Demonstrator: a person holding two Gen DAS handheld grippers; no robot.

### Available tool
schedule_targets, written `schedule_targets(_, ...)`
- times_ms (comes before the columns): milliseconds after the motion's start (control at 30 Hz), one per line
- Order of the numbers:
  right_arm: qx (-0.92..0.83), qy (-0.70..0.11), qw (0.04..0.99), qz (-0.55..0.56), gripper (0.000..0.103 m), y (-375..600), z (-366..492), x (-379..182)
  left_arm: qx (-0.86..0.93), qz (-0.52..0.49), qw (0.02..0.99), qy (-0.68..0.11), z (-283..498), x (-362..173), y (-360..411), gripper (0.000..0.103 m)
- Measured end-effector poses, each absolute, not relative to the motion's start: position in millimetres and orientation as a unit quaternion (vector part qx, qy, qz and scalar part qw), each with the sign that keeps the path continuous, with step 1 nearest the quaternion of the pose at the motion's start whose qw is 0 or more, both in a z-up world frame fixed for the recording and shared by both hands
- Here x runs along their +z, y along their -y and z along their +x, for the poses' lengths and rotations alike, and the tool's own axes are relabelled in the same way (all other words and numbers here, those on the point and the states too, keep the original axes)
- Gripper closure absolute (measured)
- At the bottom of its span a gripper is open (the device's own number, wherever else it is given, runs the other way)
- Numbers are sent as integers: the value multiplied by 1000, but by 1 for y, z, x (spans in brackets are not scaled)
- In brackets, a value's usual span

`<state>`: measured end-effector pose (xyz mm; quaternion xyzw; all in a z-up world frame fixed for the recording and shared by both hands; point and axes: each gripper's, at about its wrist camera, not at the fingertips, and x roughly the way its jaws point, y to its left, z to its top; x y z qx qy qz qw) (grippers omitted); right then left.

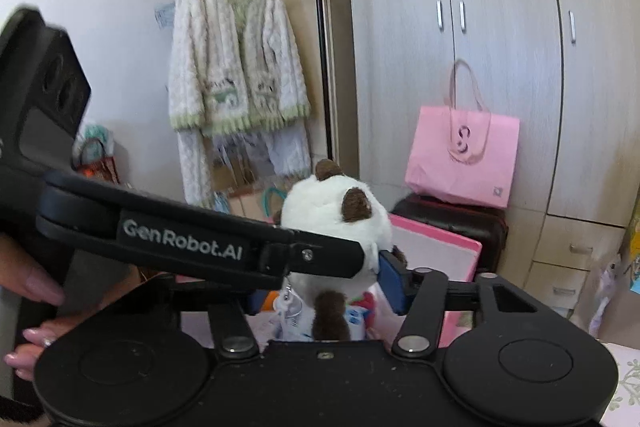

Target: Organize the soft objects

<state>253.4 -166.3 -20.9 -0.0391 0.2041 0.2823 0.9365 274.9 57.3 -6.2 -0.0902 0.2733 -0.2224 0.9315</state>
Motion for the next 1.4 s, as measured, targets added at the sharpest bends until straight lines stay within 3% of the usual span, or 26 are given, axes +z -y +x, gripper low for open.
schedule_targets(233,256,-223,939,-51,48,167,279,-40,-219,-102,924,-296,295,-21,-49,44)
schedule_targets(467,239,-231,942,-44,48,173,280,-44,-184,-82,944,-262,273,-14,-55,44)
schedule_targets(967,217,-204,955,-14,46,214,177,-18,-209,-51,955,-204,157,15,-57,42)
schedule_targets(1400,168,-168,971,8,35,257,98,-3,-207,-36,962,-172,86,18,-37,35)
